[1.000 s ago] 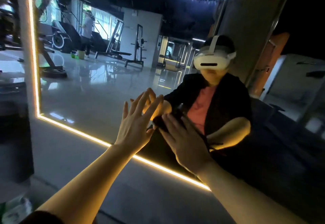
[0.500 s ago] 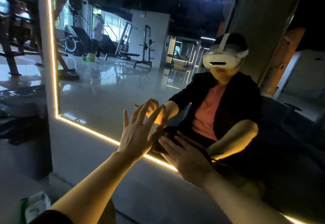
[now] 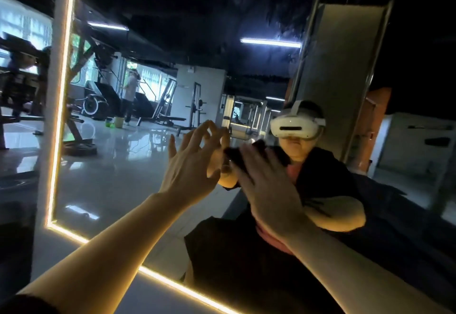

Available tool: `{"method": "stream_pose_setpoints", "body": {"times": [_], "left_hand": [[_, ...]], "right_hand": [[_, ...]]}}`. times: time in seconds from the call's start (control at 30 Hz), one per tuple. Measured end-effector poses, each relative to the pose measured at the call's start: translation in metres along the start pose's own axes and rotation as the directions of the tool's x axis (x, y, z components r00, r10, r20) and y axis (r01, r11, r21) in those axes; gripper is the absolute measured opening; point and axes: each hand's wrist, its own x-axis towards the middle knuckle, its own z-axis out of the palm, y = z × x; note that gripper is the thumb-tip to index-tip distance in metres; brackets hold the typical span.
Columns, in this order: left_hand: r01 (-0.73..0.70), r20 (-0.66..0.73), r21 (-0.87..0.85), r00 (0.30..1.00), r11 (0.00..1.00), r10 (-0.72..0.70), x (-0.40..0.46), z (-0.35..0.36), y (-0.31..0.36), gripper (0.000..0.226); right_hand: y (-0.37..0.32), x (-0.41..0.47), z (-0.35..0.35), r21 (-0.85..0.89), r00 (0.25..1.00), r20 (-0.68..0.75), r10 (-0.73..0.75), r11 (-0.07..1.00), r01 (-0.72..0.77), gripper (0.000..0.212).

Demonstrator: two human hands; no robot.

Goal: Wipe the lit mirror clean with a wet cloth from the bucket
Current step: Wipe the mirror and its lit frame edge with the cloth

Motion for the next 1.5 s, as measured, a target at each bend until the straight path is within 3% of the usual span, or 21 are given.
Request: {"method": "stream_pose_setpoints", "body": {"times": [0.07, 0.1, 0.13, 0.2, 0.27, 0.33, 0.4, 0.47, 0.57, 0.63, 0.7, 0.8, 0.87, 0.93, 1.03, 1.13, 1.23, 1.3, 1.37, 1.43, 1.5], "left_hand": [[-0.047, -0.016, 0.016, 0.999, 0.999, 0.047, 0.009, -0.006, -0.011, 0.095], [-0.07, -0.013, 0.028, 0.997, 0.997, 0.071, 0.014, -0.009, -0.016, 0.097], [-0.087, -0.011, 0.038, 0.996, 0.996, 0.087, 0.02, -0.012, -0.021, 0.097], [-0.108, -0.015, 0.056, 0.994, 0.993, 0.109, 0.033, -0.018, -0.028, 0.098], [-0.112, -0.015, 0.058, 0.993, 0.992, 0.113, 0.047, -0.023, -0.032, 0.098], [-0.121, -0.007, 0.047, 0.993, 0.992, 0.121, 0.06, -0.027, -0.035, 0.099], [-0.136, -0.003, 0.031, 0.991, 0.99, 0.136, 0.07, -0.03, -0.037, 0.098], [-0.172, 0.002, 0.036, 0.985, 0.984, 0.172, 0.076, -0.032, -0.042, 0.1], [-0.239, 0.038, 0.097, 0.971, 0.966, 0.236, 0.085, -0.037, -0.055, 0.103], [-0.266, 0.05, 0.118, 0.964, 0.957, 0.262, 0.094, -0.043, -0.068, 0.102], [-0.249, 0.035, 0.132, 0.968, 0.959, 0.247, 0.104, -0.051, -0.078, 0.103], [-0.211, 0.03, 0.141, 0.978, 0.967, 0.209, 0.118, -0.06, -0.088, 0.112], [-0.214, 0.04, 0.168, 0.977, 0.962, 0.21, 0.124, -0.061, -0.096, 0.118], [-0.2, 0.048, 0.172, 0.98, 0.965, 0.194, 0.126, -0.062, -0.099, 0.119], [-0.18, 0.097, 0.146, 0.981, 0.973, 0.167, 0.123, -0.063, -0.102, 0.122], [-0.239, 0.157, 0.198, 0.965, 0.951, 0.21, 0.123, -0.066, -0.112, 0.128], [-0.341, 0.115, 0.304, 0.94, 0.89, 0.321, 0.124, -0.072, -0.133, 0.126], [-0.31, 0.107, 0.324, 0.951, 0.894, 0.291, 0.123, -0.074, -0.152, 0.122], [-0.237, 0.099, 0.297, 0.971, 0.925, 0.217, 0.116, -0.073, -0.174, 0.123], [-0.16, 0.089, 0.259, 0.986, 0.953, 0.141, 0.104, -0.071, -0.194, 0.124], [-0.129, 0.103, 0.234, 0.989, 0.964, 0.107, 0.095, -0.072, -0.207, 0.123]], "right_hand": [[-0.013, -0.02, 0.002, 0.011, 0.921, 0.187, -0.34, 0.939, 0.344, 0.044], [0.0, -0.015, -0.004, 0.014, 0.913, 0.185, -0.365, 0.929, 0.369, 0.043], [0.022, -0.002, -0.01, -0.003, 0.951, 0.123, -0.285, 0.958, 0.287, 0.043], [0.078, 0.04, -0.026, -0.03, 0.989, -0.08, 0.126, 0.991, -0.129, 0.051], [0.131, 0.082, -0.049, -0.031, 0.837, -0.264, 0.48, 0.863, -0.505, 0.051], [0.132, 0.108, -0.049, -0.033, 0.756, -0.345, 0.556, 0.798, -0.602, 0.05], [0.091, 0.108, -0.025, -0.083, 0.872, -0.288, 0.396, 0.897, -0.435, 0.052], [0.038, 0.086, 0.0, -0.075, 0.99, -0.118, 0.075, 0.994, -0.085, 0.05], [0.041, 0.069, -0.005, -0.082, 0.981, 0.055, -0.185, 0.979, 0.189, 0.052], [0.084, 0.093, -0.022, -0.089, 0.996, -0.067, 0.053, 0.994, -0.059, 0.053], [0.131, 0.127, -0.044, -0.07, 0.892, -0.237, 0.386, 0.909, -0.412, 0.049], [0.141, 0.176, -0.05, -0.041, 0.779, -0.363, 0.511, 0.826, -0.562, 0.052], [0.102, 0.188, -0.029, -0.049, 0.861, -0.328, 0.39, 0.903, -0.427, 0.059], [0.048, 0.173, -0.002, -0.029, 0.978, -0.183, 0.1, 0.994, -0.107, 0.06], [0.015, 0.143, 0.005, -0.017, 0.97, 0.037, -0.241, 0.97, 0.242, 0.055], [0.061, 0.177, -0.011, -0.021, 0.991, -0.137, -0.003, 1.0, 0.0, 0.06], [0.114, 0.233, -0.033, -0.032, 0.876, -0.3, 0.378, 0.914, -0.405, 0.055], [0.11, 0.259, -0.031, -0.039, 0.837, -0.336, 0.432, 0.881, -0.471, 0.057], [0.084, 0.265, -0.018, -0.045, 0.893, -0.32, 0.316, 0.936, -0.348, 0.057], [0.046, 0.25, -0.004, -0.105, 0.979, -0.205, -0.003, 0.994, -0.019, 0.057], [0.041, 0.237, -0.001, -0.192, 0.958, -0.116, -0.264, 0.952, 0.239, 0.057]]}}
